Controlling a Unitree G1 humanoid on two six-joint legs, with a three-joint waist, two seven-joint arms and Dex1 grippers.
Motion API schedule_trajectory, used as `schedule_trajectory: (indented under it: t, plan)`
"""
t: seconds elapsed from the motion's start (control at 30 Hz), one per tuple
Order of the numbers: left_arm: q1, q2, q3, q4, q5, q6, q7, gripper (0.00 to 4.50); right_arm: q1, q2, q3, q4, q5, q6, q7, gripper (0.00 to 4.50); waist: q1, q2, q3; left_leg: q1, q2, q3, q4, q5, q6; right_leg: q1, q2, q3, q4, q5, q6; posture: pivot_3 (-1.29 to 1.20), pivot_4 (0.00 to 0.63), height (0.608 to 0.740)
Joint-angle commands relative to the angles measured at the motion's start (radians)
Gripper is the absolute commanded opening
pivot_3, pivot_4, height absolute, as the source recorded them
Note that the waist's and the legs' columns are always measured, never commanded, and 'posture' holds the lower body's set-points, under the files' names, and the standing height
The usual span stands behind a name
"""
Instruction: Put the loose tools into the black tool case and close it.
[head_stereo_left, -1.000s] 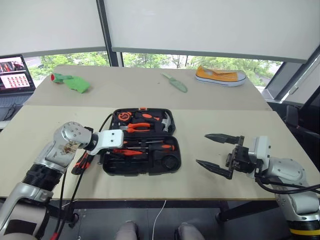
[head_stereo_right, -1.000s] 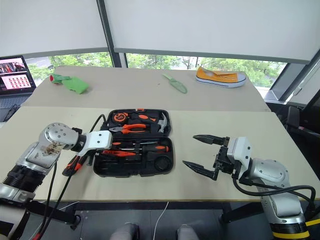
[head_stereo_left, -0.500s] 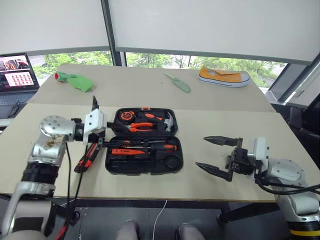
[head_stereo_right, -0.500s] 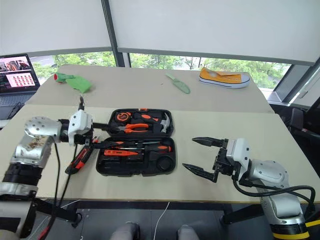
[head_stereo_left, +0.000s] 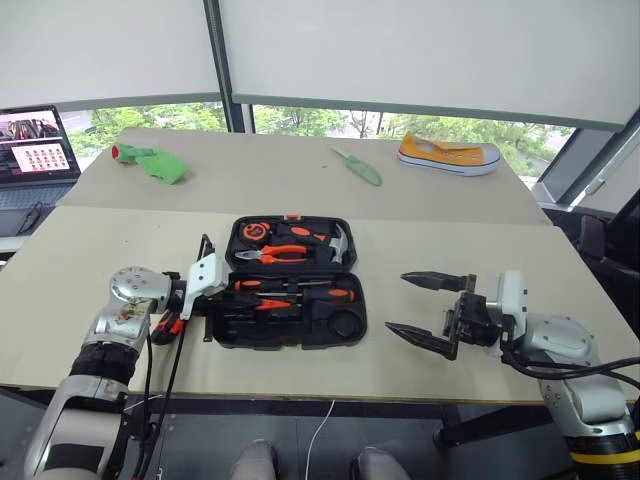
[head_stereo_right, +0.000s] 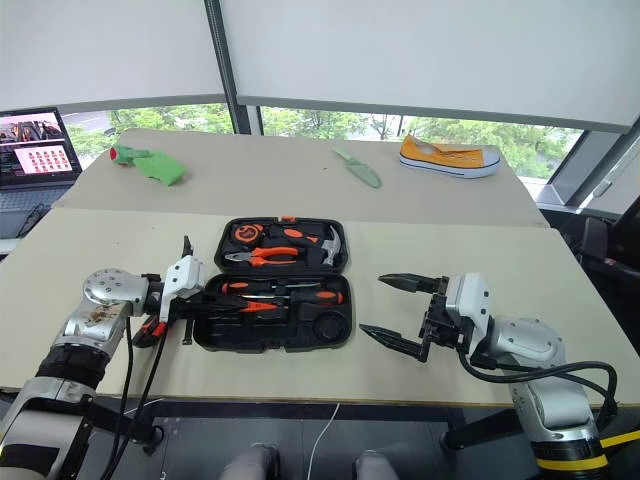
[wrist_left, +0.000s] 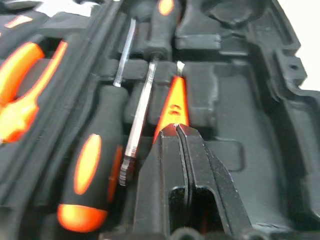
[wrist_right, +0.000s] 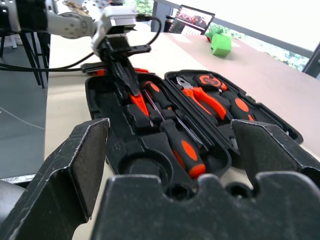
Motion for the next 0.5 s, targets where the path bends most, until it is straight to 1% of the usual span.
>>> schedule_trajectory:
  t: [0.03, 0.17, 0.23, 0.27, 0.3, 0.37, 0.4, 0.47, 0.5]
  plan:
    - [0.029, 0.01, -0.003, 0.021, 0.025, 0.016, 0.021, 0.05, -0.002, 0.0, -0.035, -0.013, 0.004, -0.024, -0.006, 4.5, 0.0, 0.0, 0.0, 0.001, 0.0, 0.0, 0.0, 0.0, 0.0, 0.0, 0.0, 0.0, 0.0, 0.0, 0.0, 0.0, 0.15, 0.74]
    - [0.052, 0.026, 0.03, -0.008, 0.01, 0.083, 0.067, 0.05, -0.001, 0.007, -0.028, -0.017, 0.007, -0.021, -0.011, 4.5, -0.003, 0.001, 0.0, 0.006, 0.0, 0.0, 0.0, 0.0, 0.0, 0.005, 0.0, 0.0, 0.0, -0.001, 0.001, 0.0, 0.15, 0.74]
    - [0.067, 0.035, 0.101, -0.033, -0.042, 0.095, 0.099, 0.05, 0.005, 0.008, -0.025, -0.025, 0.013, -0.016, -0.007, 4.5, -0.005, 0.001, 0.0, 0.007, 0.0, 0.0, -0.001, 0.0, 0.0, 0.006, 0.0, 0.0, 0.0, -0.002, 0.002, 0.0, 0.15, 0.74]
    - [0.086, 0.043, 0.166, -0.073, -0.111, 0.142, 0.108, 0.05, 0.01, 0.008, -0.025, -0.028, 0.017, -0.015, -0.003, 4.5, -0.008, 0.001, 0.0, 0.007, 0.0, 0.0, -0.001, 0.0, 0.0, 0.006, 0.0, 0.0, 0.0, -0.002, 0.002, 0.0, 0.15, 0.74]
    - [0.113, 0.053, 0.234, -0.124, -0.192, 0.183, 0.096, 0.29, 0.014, 0.009, -0.027, -0.029, 0.02, -0.016, -0.001, 4.5, -0.014, 0.0, 0.0, 0.007, 0.001, 0.0, -0.001, 0.0, 0.0, 0.006, 0.0, 0.0, 0.0, -0.002, 0.002, 0.0, 0.15, 0.74]
    - [0.181, 0.085, 0.345, -0.217, -0.29, 0.284, 0.12, 0.87, 0.026, 0.011, -0.032, -0.029, 0.022, -0.021, 0.001, 4.5, -0.023, -0.001, 0.001, 0.006, 0.001, -0.001, -0.001, 0.0, 0.0, 0.005, 0.0, 0.0, 0.0, -0.002, 0.001, 0.0, 0.15, 0.74]
    - [0.235, 0.109, 0.39, -0.26, -0.309, 0.311, 0.133, 1.07, 0.034, 0.013, -0.034, -0.027, 0.016, -0.032, 0.001, 4.5, -0.026, -0.001, 0.001, 0.006, 0.001, -0.001, -0.002, 0.0, 0.0, 0.004, 0.0, 0.0, 0.0, -0.001, 0.0, 0.0, 0.15, 0.74]
    - [0.374, 0.152, 0.482, -0.34, -0.33, 0.36, 0.155, 1.86, 0.056, 0.018, -0.038, -0.021, 0.001, -0.06, 0.005, 4.5, -0.031, -0.001, 0.001, 0.006, 0.001, -0.001, -0.003, 0.0, 0.0, 0.004, 0.0, 0.0, -0.001, -0.001, -0.001, 0.0, 0.15, 0.74]
    - [0.48, 0.165, 0.559, -0.362, -0.33, 0.364, 0.167, 2.16, 0.069, 0.032, -0.047, -0.004, -0.002, -0.105, 0.018, 4.5, -0.033, 0.0, 0.001, 0.006, 0.001, -0.001, -0.005, 0.0, 0.0, 0.004, -0.001, 0.0, -0.002, -0.001, -0.001, 0.0, 0.15, 0.74]
